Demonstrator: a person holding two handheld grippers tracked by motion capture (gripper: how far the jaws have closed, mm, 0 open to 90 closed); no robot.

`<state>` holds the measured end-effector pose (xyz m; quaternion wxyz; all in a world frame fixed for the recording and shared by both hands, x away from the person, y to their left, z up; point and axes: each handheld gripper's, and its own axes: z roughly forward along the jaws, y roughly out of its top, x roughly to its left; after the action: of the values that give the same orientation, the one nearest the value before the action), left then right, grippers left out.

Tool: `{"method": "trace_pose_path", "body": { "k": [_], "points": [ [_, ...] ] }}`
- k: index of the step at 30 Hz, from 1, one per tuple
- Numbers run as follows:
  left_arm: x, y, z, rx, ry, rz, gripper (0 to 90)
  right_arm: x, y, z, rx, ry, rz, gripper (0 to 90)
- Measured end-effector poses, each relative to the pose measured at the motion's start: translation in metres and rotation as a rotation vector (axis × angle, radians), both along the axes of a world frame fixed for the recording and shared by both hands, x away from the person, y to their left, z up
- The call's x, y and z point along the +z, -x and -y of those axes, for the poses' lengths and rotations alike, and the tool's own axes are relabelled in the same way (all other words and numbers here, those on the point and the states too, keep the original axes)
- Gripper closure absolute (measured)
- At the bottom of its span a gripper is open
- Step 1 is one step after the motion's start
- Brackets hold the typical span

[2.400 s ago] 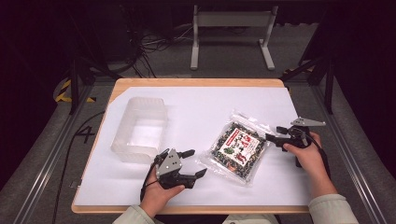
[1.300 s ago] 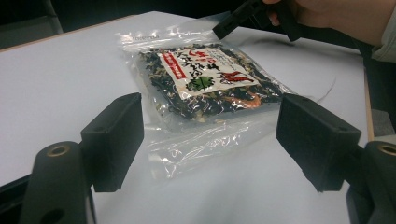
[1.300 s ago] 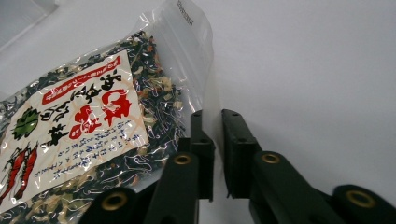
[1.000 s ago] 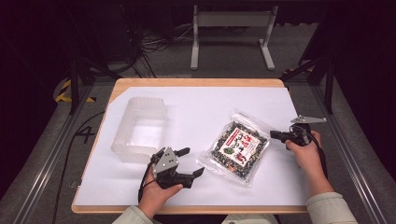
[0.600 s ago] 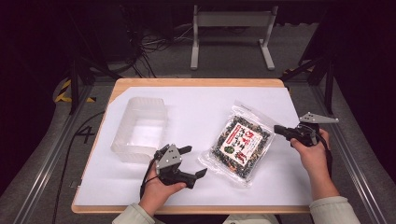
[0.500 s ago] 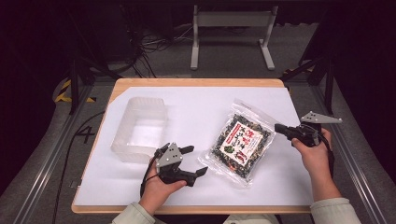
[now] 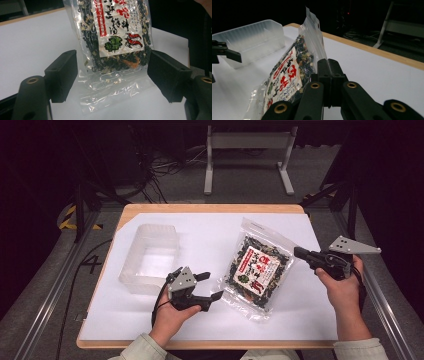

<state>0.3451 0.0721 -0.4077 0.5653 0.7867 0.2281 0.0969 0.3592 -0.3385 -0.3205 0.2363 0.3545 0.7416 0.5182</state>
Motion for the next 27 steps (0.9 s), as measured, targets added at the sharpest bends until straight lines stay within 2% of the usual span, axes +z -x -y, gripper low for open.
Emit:
{"method": "trace_pose_path", "body": {
  "k": [4, 6, 8, 12, 15, 18, 21, 27],
  "points": [
    [0.005, -0.001, -0.001, 0.011, 0.004, 0.017, 23.8, 0.012, 0.008, -0.006, 0.019, 0.008, 0.045, 90.0],
    [0.007, -0.001, -0.001, 0.014, 0.007, 0.011, 24.3, 0.014, 0.01, -0.007, 0.022, 0.012, 0.053, 90.0],
    [0.01, -0.002, -0.002, 0.016, 0.02, 0.009, 24.7, 0.023, 0.018, -0.012, 0.03, 0.034, 0.094, 90.0],
    [0.014, -0.003, -0.003, 0.02, 0.026, 0.02, 24.7, 0.03, 0.024, -0.016, 0.039, 0.036, 0.12, 90.0],
    [0.017, -0.004, -0.002, 0.022, 0.029, 0.028, 24.4, 0.036, 0.031, -0.02, 0.05, 0.05, 0.154, 90.0],
    [0.021, -0.006, 0.0, 0.019, 0.029, 0.039, 23.5, 0.041, 0.036, -0.023, 0.06, 0.043, 0.184, 90.0],
    [0.027, -0.008, 0.0, 0.026, 0.05, 0.041, 22.1, 0.045, 0.04, -0.025, 0.06, 0.053, 0.217, 90.0],
    [0.033, -0.013, 0.004, 0.022, 0.067, 0.058, 20.7, 0.049, 0.044, -0.029, 0.062, 0.061, 0.241, 90.0]
  ]
}}
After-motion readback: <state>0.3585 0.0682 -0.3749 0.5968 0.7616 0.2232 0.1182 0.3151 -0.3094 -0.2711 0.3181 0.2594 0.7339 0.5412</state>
